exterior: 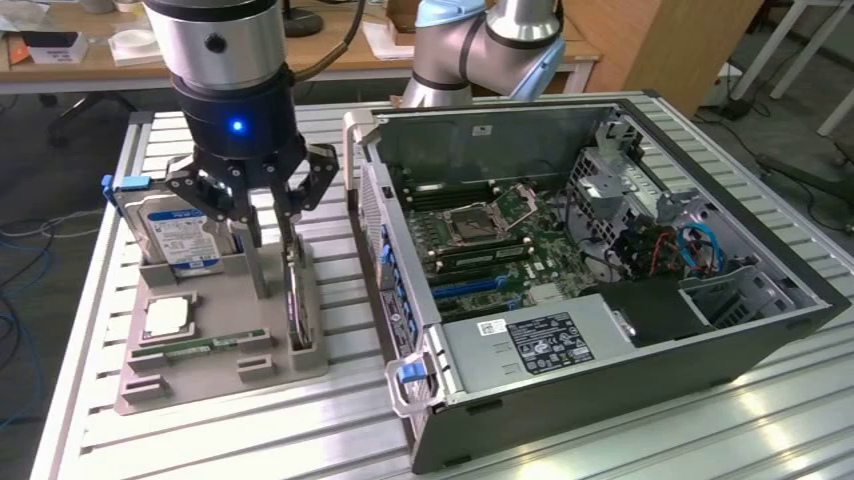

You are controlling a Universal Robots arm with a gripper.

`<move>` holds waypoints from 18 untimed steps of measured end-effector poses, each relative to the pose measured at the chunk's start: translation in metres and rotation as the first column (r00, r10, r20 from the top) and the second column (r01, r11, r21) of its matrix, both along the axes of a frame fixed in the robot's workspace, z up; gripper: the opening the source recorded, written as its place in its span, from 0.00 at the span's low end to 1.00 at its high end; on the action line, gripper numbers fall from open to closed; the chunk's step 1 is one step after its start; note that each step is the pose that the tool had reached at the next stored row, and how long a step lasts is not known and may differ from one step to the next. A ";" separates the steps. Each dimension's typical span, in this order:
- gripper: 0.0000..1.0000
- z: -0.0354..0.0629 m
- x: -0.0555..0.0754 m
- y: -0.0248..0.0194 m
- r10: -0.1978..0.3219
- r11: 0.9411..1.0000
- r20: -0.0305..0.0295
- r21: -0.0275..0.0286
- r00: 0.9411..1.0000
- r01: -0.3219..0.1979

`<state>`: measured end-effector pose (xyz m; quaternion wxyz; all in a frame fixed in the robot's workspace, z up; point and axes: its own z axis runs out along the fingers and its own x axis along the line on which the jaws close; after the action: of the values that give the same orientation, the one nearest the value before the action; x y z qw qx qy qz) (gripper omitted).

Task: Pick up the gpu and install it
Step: 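Pick up the gpu and move the gpu toward the slot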

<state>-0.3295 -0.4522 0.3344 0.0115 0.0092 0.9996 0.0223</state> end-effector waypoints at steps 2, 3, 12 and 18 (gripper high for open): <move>0.35 -0.0005 0.000 0.0000 0.000 1.000 0.000 0.000 1.000 0.000; 0.35 -0.0014 0.000 0.0000 0.000 1.000 0.000 0.000 1.000 0.000; 0.35 -0.0154 0.000 -0.0007 0.000 1.000 0.000 0.000 1.000 0.000; 0.35 -0.0234 0.000 -0.0054 0.000 1.000 0.000 0.000 1.000 0.000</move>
<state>-0.3296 -0.4576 0.3110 0.0116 0.0092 0.9996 0.0223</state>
